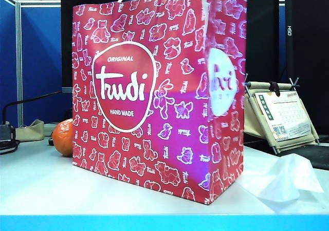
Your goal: Open the paper bag and put two oranges into the paper bag.
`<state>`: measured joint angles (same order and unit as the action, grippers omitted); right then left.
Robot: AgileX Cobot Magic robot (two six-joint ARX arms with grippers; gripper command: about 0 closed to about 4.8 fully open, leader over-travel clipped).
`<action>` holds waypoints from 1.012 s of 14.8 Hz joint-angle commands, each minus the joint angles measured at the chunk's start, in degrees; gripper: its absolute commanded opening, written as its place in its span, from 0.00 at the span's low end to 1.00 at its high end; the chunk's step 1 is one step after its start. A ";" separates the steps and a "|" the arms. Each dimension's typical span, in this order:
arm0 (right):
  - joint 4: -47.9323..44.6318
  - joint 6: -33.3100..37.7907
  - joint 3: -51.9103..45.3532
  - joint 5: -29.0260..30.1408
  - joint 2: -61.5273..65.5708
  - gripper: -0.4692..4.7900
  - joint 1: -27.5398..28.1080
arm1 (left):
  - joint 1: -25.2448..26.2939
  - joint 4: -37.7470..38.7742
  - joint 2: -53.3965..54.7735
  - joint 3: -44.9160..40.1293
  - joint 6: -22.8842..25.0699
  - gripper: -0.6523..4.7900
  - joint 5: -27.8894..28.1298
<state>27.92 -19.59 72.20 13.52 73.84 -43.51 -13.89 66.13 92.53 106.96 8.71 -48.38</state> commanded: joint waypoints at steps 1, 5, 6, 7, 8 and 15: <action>-2.34 0.39 0.13 0.09 -0.11 0.08 -0.04 | -0.17 0.13 0.02 0.24 0.77 0.11 0.83; -2.49 2.14 0.15 0.09 -0.39 0.69 0.00 | -0.17 -0.15 0.00 0.26 0.98 0.11 1.22; -2.49 3.15 0.15 0.09 -0.59 0.69 0.00 | -0.17 -0.15 0.00 0.26 0.98 0.11 1.22; -2.47 3.39 0.15 0.09 -1.05 0.69 0.00 | -0.17 -0.15 0.00 0.26 1.38 0.11 1.22; -2.56 3.69 0.17 -0.22 -2.78 0.82 0.00 | -0.17 -0.22 0.00 0.26 1.40 0.11 1.22; -3.72 4.37 0.15 -14.78 -9.40 0.81 4.83 | -0.17 0.26 -1.05 0.33 1.86 0.11 1.01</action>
<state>25.52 -15.49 72.20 -1.56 64.20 -39.38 -14.06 66.72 92.27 106.98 10.11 -46.92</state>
